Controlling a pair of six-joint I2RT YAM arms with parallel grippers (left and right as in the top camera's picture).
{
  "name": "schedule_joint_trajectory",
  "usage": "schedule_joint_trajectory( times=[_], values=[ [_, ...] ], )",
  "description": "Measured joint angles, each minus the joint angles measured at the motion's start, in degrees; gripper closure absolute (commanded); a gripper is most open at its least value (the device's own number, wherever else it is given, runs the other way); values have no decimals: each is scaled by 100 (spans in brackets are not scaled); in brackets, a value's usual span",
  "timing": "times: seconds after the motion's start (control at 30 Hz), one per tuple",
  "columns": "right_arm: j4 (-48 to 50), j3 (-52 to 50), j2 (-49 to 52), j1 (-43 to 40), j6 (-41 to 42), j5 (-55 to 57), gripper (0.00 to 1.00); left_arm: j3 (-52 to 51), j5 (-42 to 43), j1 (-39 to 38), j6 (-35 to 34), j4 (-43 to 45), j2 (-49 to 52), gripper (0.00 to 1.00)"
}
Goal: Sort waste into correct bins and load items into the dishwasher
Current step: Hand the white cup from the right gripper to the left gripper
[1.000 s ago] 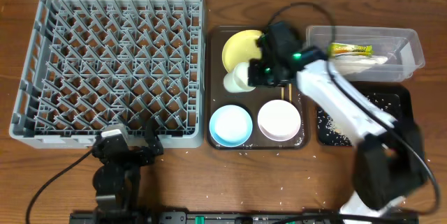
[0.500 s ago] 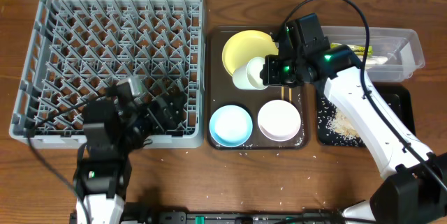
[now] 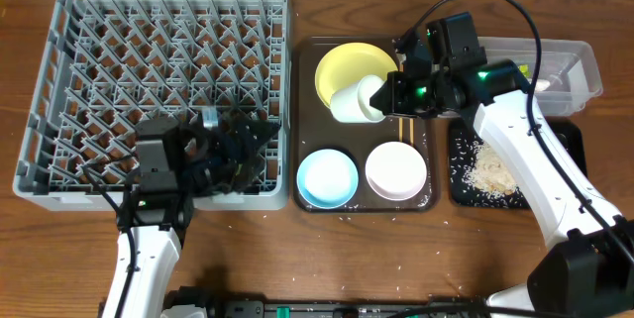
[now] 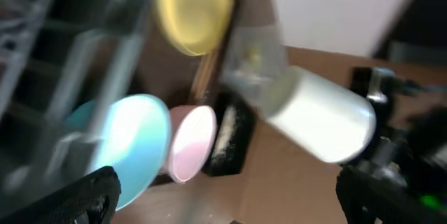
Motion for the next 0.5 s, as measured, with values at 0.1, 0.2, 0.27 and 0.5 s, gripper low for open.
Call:
schedule_joint_trajectory(
  times=[0.1,0.2,0.27,0.5],
  values=[
    [129,0,0,-70,-109,-498,99,24,632,0,-164,1034,39,0],
    [334,0,4,-118,-282,-1209,99,31,1029,0,-326,1379,164,0],
    [374,0,13,-116,-426,-1700,99,31,1298,0,-389,1504,516,0],
    [459,0,138,-116,-686,-2426,99,26,2221,0,-1102,3696,1558,0]
  ],
)
